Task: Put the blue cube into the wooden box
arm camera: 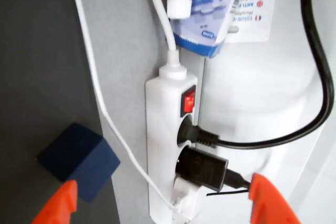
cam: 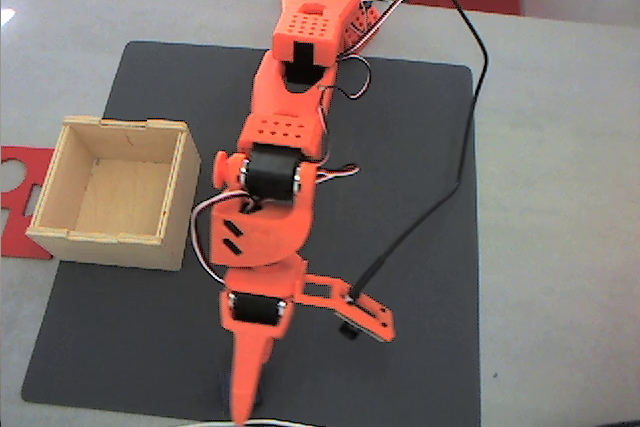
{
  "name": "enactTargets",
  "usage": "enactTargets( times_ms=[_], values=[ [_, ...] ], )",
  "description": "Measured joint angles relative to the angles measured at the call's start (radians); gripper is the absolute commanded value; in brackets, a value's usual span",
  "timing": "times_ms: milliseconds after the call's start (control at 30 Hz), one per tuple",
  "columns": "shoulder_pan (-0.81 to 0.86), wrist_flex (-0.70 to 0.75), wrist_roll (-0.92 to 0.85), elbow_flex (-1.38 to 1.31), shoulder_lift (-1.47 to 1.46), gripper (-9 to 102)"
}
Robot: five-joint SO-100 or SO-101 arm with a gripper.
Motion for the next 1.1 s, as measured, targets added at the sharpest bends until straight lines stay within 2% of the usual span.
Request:
enactTargets(
  times_ms=[400, 967, 1100],
  values=[
    [0.044, -0.264, -0.043, 0.000, -0.043, 41],
    [0.072, -0.291, -0.067, 0.000, -0.114, 40],
    [0.074, -0.261, -0.058, 0.000, -0.114, 40]
  ],
)
